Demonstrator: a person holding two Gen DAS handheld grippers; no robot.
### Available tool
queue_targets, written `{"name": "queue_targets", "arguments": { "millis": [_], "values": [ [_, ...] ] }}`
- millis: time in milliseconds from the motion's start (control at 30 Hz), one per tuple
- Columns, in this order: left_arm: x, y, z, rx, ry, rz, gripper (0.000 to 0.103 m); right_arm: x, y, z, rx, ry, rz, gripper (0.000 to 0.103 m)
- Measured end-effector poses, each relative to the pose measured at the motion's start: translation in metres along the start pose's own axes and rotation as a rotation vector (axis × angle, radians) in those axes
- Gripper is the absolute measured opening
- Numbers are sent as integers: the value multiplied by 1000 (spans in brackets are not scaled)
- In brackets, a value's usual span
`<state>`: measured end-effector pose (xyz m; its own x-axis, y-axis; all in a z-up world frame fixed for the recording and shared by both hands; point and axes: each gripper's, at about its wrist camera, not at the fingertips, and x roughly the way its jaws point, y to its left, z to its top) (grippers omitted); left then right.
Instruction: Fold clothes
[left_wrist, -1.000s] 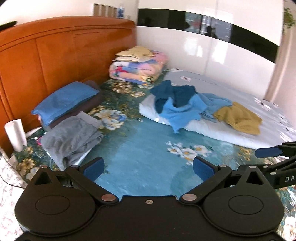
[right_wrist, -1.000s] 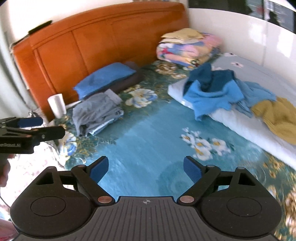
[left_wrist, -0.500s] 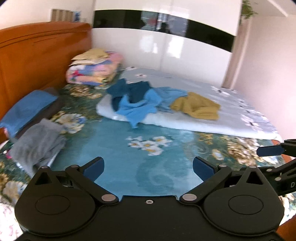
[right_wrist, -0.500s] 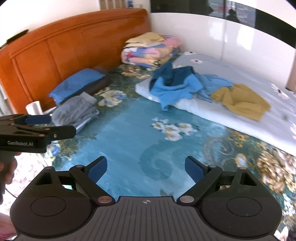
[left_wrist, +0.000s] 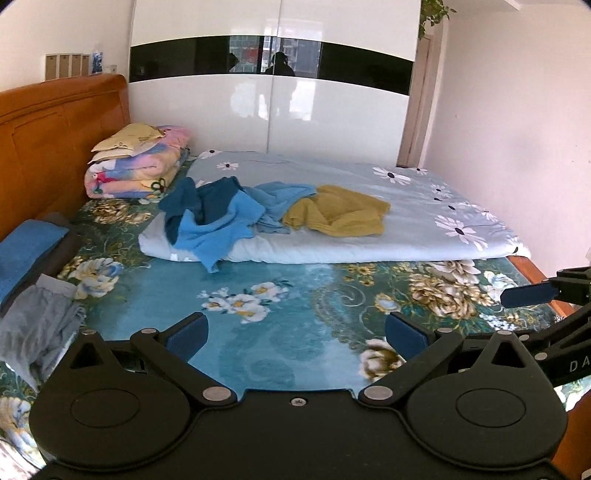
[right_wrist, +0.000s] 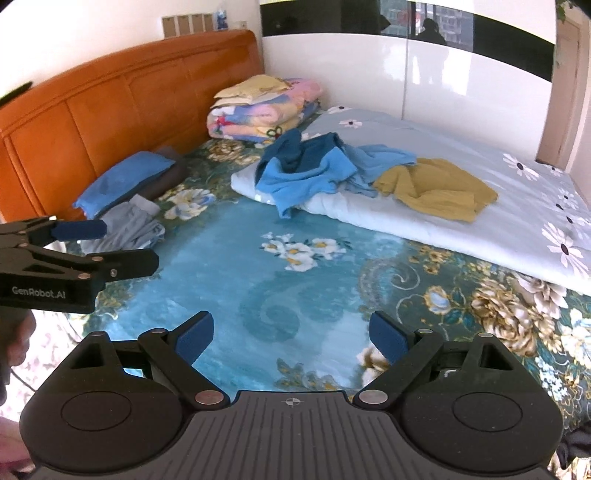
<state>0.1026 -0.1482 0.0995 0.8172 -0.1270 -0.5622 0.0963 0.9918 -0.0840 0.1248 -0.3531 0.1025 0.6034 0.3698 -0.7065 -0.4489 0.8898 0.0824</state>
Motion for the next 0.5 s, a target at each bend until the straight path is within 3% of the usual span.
{"name": "queue_targets", "arguments": {
  "millis": [233, 500],
  "values": [
    [2, -55, 4, -29, -27, 20, 101, -29, -49, -21, 2, -59, 1, 97],
    [8, -113, 2, 45, -4, 274, 101, -48, -90, -39, -20, -80, 23, 98]
  ]
}}
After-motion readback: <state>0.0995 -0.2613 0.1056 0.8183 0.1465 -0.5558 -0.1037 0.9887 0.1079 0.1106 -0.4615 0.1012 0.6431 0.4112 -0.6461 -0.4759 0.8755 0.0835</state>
